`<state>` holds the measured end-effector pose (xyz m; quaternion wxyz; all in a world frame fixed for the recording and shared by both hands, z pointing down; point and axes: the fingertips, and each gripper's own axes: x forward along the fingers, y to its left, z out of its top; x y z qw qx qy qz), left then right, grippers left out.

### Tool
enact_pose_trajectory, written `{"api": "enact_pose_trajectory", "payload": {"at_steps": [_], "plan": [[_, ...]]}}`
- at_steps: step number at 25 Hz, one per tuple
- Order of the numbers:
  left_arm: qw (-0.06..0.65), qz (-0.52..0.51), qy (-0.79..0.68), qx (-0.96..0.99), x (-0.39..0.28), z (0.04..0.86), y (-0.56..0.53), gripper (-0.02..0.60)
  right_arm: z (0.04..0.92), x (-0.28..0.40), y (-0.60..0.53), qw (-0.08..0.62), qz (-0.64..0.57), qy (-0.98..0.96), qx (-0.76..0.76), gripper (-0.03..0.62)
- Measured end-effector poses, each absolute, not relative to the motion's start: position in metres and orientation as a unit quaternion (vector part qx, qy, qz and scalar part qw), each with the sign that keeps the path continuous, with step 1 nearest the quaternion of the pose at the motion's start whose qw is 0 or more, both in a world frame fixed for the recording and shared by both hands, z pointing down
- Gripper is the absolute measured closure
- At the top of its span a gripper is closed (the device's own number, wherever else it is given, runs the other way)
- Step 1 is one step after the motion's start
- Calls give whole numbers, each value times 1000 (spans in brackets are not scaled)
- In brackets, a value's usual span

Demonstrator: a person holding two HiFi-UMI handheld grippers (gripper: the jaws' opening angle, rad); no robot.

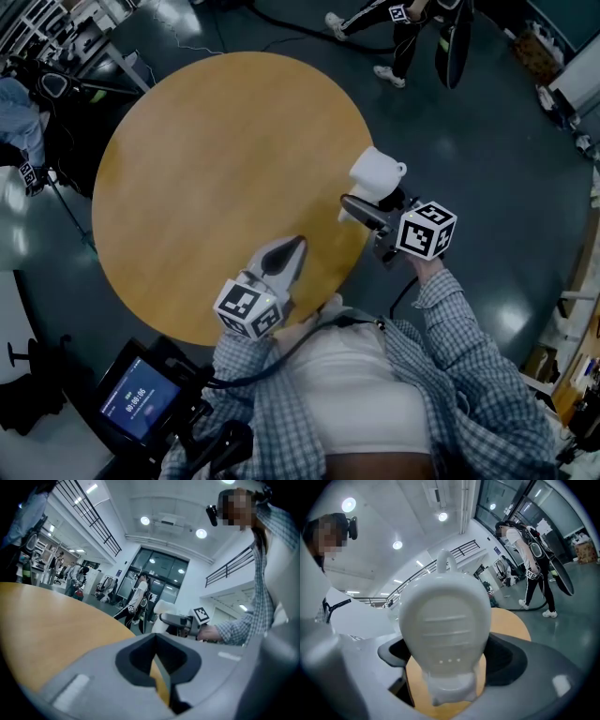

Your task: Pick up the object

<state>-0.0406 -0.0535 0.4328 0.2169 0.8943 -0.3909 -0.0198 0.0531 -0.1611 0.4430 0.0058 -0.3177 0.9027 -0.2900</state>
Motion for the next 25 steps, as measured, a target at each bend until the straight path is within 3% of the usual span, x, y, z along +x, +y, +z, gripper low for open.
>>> {"api": "enact_pose_trajectory", "payload": {"at_steps": [25], "plan": [[209, -18, -389, 897, -43, 435, -55, 583, 452, 54, -164, -14, -282, 901, -329, 129]]}}
